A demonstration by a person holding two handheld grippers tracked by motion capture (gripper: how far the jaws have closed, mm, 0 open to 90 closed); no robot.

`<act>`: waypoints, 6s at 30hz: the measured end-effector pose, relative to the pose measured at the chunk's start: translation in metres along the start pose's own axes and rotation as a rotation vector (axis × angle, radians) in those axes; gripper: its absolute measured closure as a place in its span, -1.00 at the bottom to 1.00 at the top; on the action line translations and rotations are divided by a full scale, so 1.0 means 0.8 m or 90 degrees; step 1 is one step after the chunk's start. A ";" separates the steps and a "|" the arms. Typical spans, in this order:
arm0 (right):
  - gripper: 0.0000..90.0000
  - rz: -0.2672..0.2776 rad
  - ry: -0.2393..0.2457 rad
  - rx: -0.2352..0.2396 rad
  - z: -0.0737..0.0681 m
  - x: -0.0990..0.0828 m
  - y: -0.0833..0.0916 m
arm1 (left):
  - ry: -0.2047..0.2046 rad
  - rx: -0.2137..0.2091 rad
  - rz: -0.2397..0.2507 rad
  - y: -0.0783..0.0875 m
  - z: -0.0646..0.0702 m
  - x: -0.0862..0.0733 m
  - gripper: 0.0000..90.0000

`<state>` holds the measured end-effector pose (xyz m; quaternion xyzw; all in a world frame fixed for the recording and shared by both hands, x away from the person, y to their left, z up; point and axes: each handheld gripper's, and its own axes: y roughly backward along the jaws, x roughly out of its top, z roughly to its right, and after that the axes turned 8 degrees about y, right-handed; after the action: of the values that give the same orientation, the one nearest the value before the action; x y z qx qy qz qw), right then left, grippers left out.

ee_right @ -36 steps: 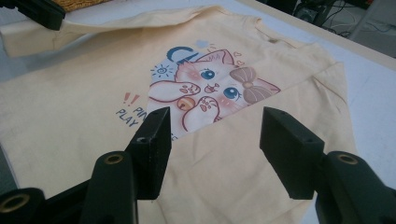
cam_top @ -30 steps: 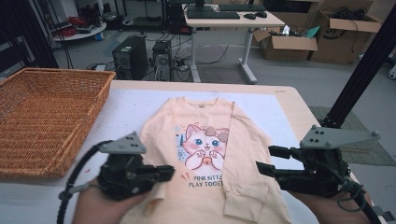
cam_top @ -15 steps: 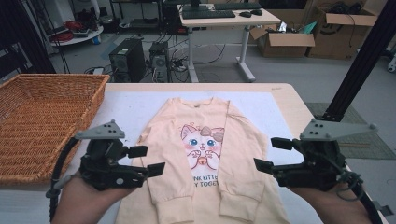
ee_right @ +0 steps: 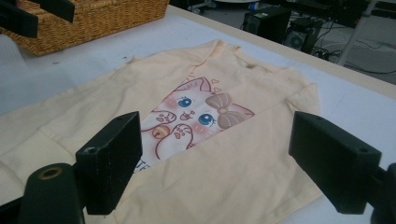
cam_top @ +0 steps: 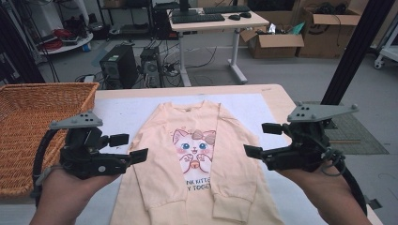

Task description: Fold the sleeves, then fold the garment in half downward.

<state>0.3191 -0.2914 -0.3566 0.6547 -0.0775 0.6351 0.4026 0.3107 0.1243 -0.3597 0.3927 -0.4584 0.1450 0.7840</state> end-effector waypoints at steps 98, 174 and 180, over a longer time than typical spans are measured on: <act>-0.17 -0.220 -0.191 -0.130 0.044 -0.082 -0.062 | 0.134 0.138 -0.098 -0.053 -0.063 -0.056 -0.32; 0.29 -0.039 -0.049 -0.009 -0.047 -0.070 0.012 | 0.109 0.071 0.008 0.011 0.008 -0.079 -0.13; -0.04 -0.019 -0.050 -0.024 -0.010 -0.046 -0.007 | 0.095 0.074 0.014 0.000 -0.005 -0.043 -0.29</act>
<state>0.3097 -0.2978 -0.3930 0.6725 -0.0951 0.6012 0.4209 0.2941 0.1319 -0.3893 0.4208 -0.3938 0.2087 0.7901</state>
